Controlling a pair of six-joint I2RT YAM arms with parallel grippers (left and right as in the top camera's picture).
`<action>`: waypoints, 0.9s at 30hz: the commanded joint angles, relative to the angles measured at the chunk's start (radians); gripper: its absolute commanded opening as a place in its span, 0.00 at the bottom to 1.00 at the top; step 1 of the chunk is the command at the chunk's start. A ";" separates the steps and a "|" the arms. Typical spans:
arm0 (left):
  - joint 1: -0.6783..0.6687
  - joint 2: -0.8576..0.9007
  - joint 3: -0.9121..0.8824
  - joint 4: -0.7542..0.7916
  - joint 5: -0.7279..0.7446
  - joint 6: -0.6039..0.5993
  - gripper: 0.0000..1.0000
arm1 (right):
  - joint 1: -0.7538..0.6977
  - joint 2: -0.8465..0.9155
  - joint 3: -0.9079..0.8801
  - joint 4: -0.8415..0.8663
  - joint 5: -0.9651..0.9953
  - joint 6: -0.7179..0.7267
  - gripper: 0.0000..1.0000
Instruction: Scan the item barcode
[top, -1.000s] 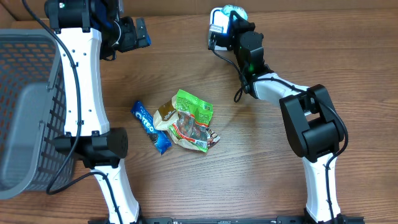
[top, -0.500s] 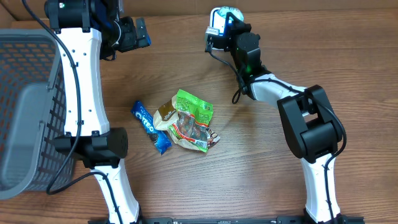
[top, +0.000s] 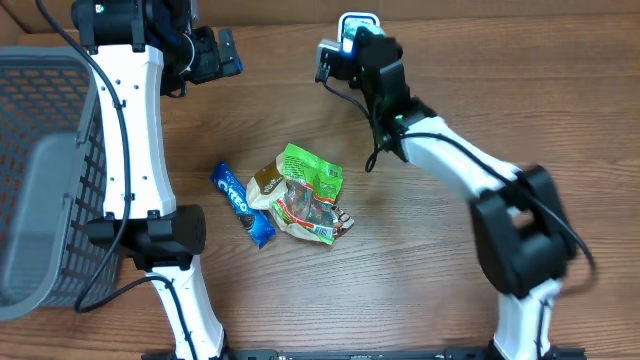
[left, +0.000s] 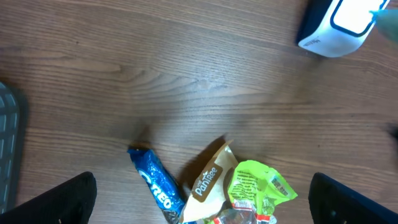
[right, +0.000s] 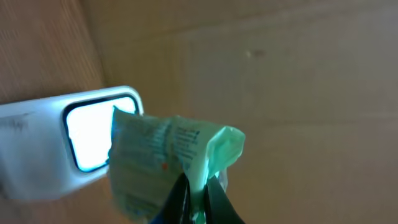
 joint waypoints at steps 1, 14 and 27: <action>-0.004 0.001 0.020 -0.001 -0.003 -0.014 1.00 | 0.058 -0.196 0.027 -0.148 0.034 0.233 0.04; -0.004 0.001 0.020 -0.001 -0.003 -0.014 1.00 | -0.105 -0.466 0.018 -1.071 -0.438 1.445 0.04; -0.004 0.001 0.020 -0.001 -0.004 -0.014 1.00 | -0.634 -0.414 -0.272 -1.043 -0.616 1.550 0.04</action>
